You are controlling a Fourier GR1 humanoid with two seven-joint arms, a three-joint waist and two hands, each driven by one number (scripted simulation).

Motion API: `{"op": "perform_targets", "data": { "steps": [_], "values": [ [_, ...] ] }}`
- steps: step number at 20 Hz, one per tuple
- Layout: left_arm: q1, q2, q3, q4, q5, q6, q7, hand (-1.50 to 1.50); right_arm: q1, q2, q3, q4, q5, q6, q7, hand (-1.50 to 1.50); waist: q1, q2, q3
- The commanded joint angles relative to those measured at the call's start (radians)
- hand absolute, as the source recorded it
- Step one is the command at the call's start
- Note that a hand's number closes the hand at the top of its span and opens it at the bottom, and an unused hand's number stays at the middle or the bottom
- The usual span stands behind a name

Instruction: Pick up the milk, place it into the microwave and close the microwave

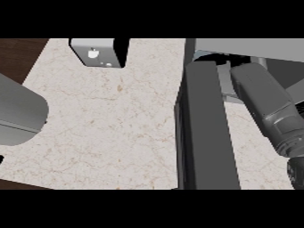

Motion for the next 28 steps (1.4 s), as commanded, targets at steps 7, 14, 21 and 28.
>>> {"op": "perform_targets", "data": {
  "steps": [7, 14, 21, 28],
  "values": [
    [-0.014, -0.058, -0.111, 0.045, -0.080, -0.058, -0.041, -1.50, 0.075, -0.058, -0.039, -0.014, -0.040, 0.152, -0.075, -1.50, -0.057, -0.029, -0.002],
    [-0.003, -0.063, -0.232, 0.092, -0.181, -0.151, -0.053, -1.50, 0.160, -0.019, -0.091, -0.008, -0.109, 0.415, -0.174, -1.50, -0.086, -0.044, -0.002],
    [-0.088, -0.077, -0.289, 0.190, -0.307, -0.167, -0.069, -1.50, 0.281, 0.044, -0.121, -0.016, -0.163, 0.605, -0.257, -1.50, -0.130, -0.064, -0.004],
    [-0.176, -0.148, -0.349, 0.324, -0.501, -0.102, -0.155, -1.50, 0.395, 0.104, -0.069, -0.082, -0.164, 0.664, -0.252, -1.50, -0.164, -0.082, -0.007]
  ]
}}
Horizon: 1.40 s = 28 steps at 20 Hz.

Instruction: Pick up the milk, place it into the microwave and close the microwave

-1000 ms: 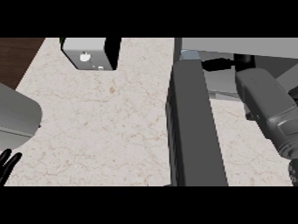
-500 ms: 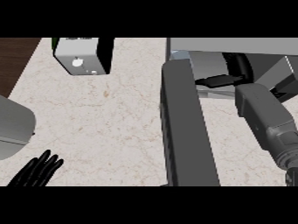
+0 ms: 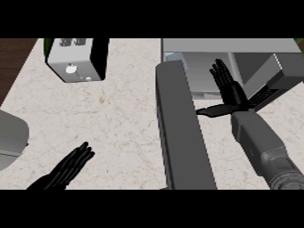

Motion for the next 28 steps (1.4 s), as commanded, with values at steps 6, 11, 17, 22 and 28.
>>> {"op": "perform_targets", "data": {
  "steps": [6, 11, 17, 22, 28],
  "values": [
    [-0.191, -0.028, -0.012, 0.187, -0.114, 0.050, -0.026, 1.50, 0.256, 0.040, 0.079, -0.121, 0.020, -0.008, -0.049, -1.50, -0.039, -0.013, -0.002],
    [-0.199, -0.067, -0.123, 0.260, -0.240, 0.147, -0.075, 1.50, 0.434, -0.030, 0.104, -0.219, 0.014, 0.070, -0.083, -1.50, -0.053, -0.015, -0.004],
    [-0.353, -0.057, -0.114, 0.379, -0.315, 0.138, -0.072, 1.50, 0.628, -0.056, 0.101, -0.415, -0.055, 0.133, -0.107, -1.50, -0.053, -0.011, -0.004],
    [-0.441, -0.068, -0.216, 0.506, -0.324, 0.229, -0.112, 1.50, 0.779, -0.089, 0.115, -0.633, -0.125, 0.210, -0.041, -1.50, -0.053, -0.007, -0.004],
    [-0.509, -0.068, -0.333, 0.623, -0.342, 0.401, -0.171, 1.50, 0.942, -0.141, 0.136, -0.843, -0.242, 0.367, 0.008, -1.50, -0.062, -0.005, -0.005]
  ]
}}
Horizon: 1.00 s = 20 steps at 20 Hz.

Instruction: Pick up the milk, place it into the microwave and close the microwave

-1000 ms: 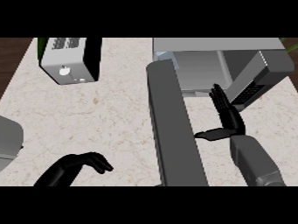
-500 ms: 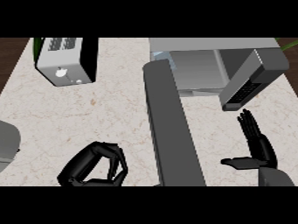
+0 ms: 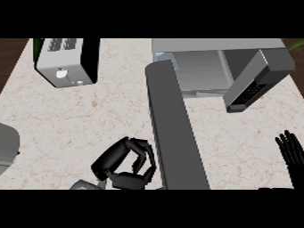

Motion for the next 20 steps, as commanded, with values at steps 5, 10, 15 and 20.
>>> {"op": "perform_targets", "data": {
  "steps": [5, 10, 15, 20],
  "values": [
    [-0.128, -0.001, -0.269, 0.170, 0.102, 0.222, -0.002, 1.50, 0.164, -0.060, 0.024, -0.291, -0.145, 0.219, -0.015, -1.50, -0.015, 0.005, 0.000],
    [-0.171, -0.001, -0.412, 0.268, 0.197, 0.338, -0.009, 1.50, 0.209, -0.047, 0.083, -0.429, -0.247, 0.276, 0.068, -1.50, -0.035, 0.010, 0.000],
    [-0.283, -0.001, -0.540, 0.233, 0.307, 0.487, 0.080, 1.50, 0.223, -0.061, 0.139, -0.586, -0.345, 0.291, 0.194, -1.50, -0.056, 0.010, -0.001],
    [-0.395, 0.000, -0.609, 0.253, 0.387, 0.633, 0.086, 1.50, 0.202, -0.062, 0.182, -0.700, -0.409, 0.255, 0.299, -1.50, -0.085, 0.018, -0.002]
  ]
}}
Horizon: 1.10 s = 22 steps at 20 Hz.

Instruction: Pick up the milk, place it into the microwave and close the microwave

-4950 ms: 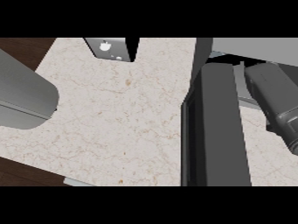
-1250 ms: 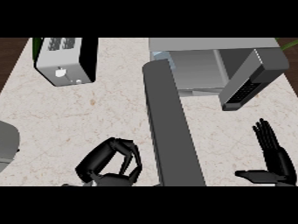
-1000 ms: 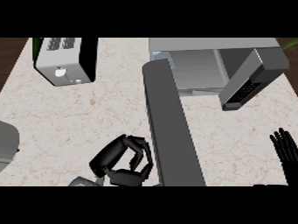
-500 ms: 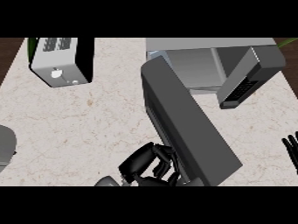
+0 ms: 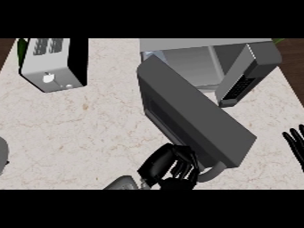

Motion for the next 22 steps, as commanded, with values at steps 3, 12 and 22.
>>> {"op": "perform_targets", "data": {
  "steps": [3, 12, 22],
  "values": [
    [-0.125, -0.017, -0.104, 0.014, 0.114, 0.164, 0.018, 1.50, 0.004, -0.044, 0.029, -0.138, -0.100, 0.084, 0.061, -1.50, -0.034, 0.005, -0.001],
    [-0.294, -0.017, -0.058, 0.048, 0.266, 0.357, 0.028, 1.50, -0.009, -0.073, 0.063, -0.263, -0.178, 0.066, 0.167, -1.50, -0.082, 0.017, -0.002],
    [-0.461, -0.018, -0.001, 0.212, 0.391, 0.438, -0.037, 1.50, -0.020, -0.090, 0.069, -0.310, -0.256, 0.026, 0.249, -1.50, -0.112, 0.040, -0.001]
  ]
}}
